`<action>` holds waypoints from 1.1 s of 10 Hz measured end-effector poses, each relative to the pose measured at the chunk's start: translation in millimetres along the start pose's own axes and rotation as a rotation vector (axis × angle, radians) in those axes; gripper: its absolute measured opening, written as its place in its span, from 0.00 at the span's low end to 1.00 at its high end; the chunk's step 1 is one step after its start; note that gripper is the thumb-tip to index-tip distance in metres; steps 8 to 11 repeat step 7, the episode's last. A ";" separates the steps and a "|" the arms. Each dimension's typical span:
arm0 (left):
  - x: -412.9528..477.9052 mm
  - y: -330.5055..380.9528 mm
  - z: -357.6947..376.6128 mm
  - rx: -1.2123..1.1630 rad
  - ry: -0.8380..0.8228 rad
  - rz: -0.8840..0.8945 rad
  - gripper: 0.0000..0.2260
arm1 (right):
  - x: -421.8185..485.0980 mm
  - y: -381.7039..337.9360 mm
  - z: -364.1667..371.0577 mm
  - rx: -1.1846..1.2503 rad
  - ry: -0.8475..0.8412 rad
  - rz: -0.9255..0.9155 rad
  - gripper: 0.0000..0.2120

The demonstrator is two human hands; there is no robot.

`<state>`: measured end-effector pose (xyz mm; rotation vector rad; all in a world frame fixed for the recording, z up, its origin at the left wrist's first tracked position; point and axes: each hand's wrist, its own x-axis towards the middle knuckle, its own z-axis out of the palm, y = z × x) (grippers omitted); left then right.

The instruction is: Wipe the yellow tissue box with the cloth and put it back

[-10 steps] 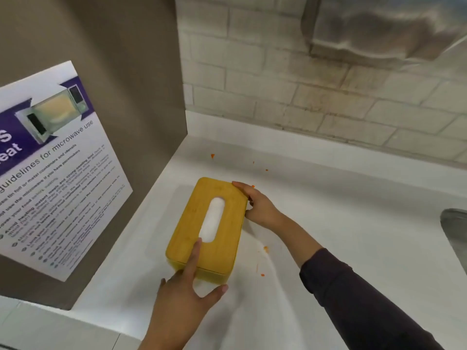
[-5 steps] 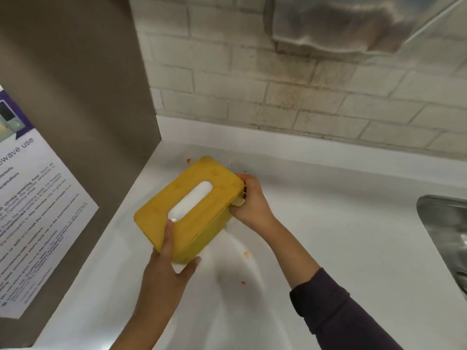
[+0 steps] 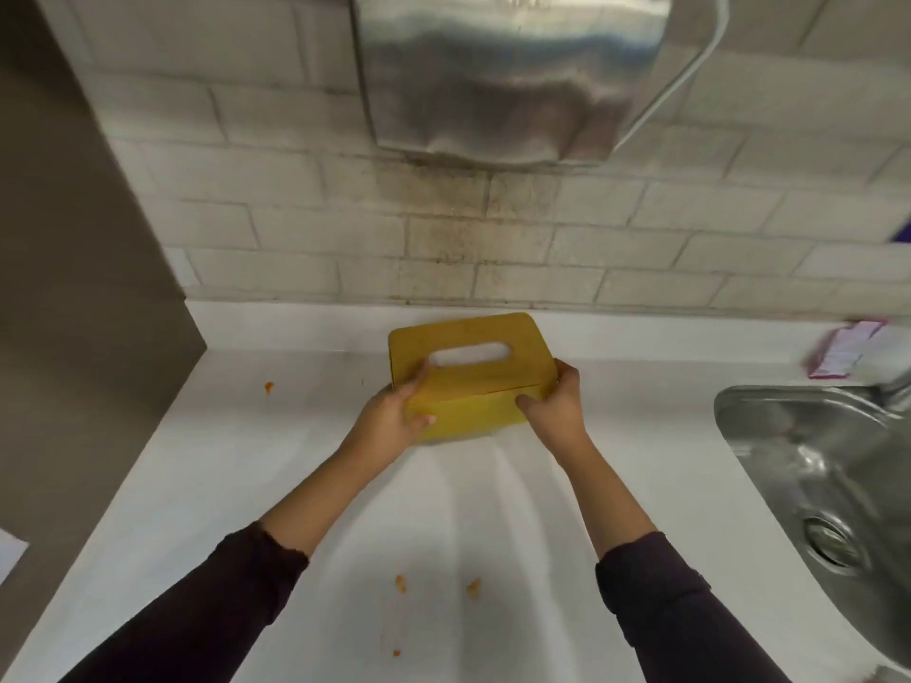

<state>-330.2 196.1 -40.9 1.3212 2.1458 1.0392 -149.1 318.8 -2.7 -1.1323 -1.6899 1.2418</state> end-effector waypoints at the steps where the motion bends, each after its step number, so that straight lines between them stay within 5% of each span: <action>1: 33.4 -1.5 11.5 0.038 -0.079 0.028 0.35 | 18.1 12.2 -8.0 -0.005 0.009 0.045 0.20; 5: 62.6 -12.4 23.1 0.149 -0.216 -0.025 0.33 | 49.6 41.2 -5.6 -0.309 -0.155 0.203 0.26; 7: 60.4 11.0 -8.6 0.313 -0.248 -0.122 0.31 | 47.5 4.2 10.1 -0.922 -0.236 0.070 0.34; 11: 60.4 11.0 -8.6 0.313 -0.248 -0.122 0.31 | 47.5 4.2 10.1 -0.922 -0.236 0.070 0.34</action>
